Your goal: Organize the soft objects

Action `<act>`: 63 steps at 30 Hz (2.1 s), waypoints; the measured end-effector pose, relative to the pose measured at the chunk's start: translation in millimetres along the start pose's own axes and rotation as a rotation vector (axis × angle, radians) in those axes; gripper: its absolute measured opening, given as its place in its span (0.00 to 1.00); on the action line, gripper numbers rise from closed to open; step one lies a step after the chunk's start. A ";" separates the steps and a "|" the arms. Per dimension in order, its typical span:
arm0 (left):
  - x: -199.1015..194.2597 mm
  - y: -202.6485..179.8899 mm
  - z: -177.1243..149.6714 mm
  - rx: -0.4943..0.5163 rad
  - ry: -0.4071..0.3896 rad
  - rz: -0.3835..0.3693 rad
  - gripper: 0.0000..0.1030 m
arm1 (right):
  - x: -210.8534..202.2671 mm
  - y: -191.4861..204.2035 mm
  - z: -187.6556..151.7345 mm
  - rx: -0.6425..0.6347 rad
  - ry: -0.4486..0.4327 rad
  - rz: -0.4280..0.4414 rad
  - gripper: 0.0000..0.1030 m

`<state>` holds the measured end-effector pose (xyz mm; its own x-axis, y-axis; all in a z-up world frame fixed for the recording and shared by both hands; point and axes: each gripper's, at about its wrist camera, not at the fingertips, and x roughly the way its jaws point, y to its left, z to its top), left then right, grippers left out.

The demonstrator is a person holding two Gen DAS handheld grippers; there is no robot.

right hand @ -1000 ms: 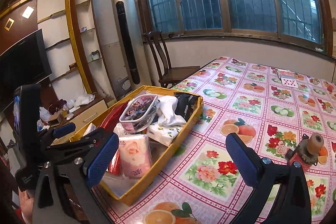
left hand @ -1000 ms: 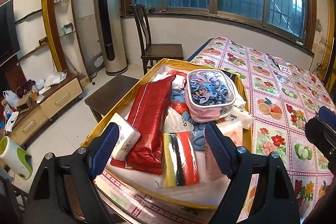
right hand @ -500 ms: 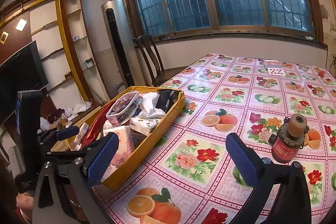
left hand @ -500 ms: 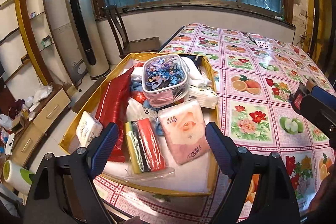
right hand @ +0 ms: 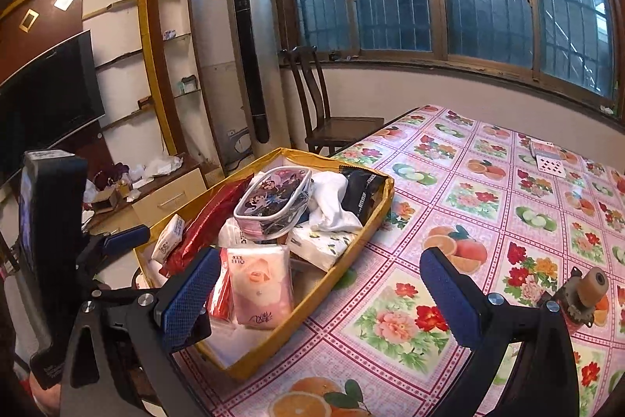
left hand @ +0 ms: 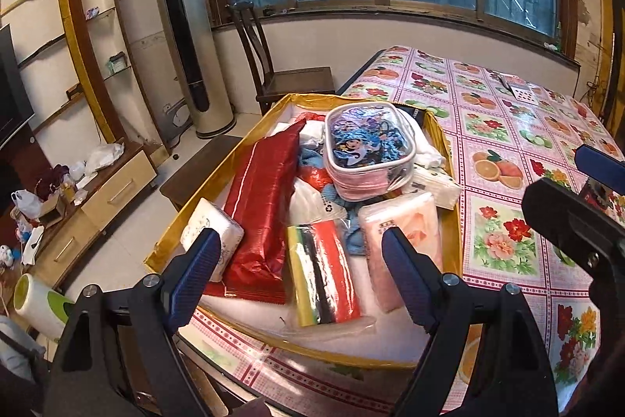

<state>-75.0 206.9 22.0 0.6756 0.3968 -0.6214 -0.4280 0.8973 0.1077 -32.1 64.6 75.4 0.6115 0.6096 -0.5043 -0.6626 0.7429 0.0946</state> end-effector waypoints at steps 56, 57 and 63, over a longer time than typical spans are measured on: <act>17.0 47.1 -3.1 -0.066 0.050 -0.057 0.83 | 30.9 22.0 -0.6 0.076 -0.017 -0.053 1.00; 17.3 46.7 -3.6 -0.059 0.049 -0.042 0.83 | 30.9 22.1 -0.8 0.076 -0.017 -0.052 1.00; 11.9 42.4 -5.4 -0.011 -0.002 0.039 0.83 | 31.5 22.1 -1.3 0.075 -0.018 -0.050 1.00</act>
<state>-88.3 248.7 15.0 0.6591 0.4321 -0.6155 -0.4607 0.8789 0.1237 -28.0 99.8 60.5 0.6513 0.5757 -0.4943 -0.5971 0.7908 0.1344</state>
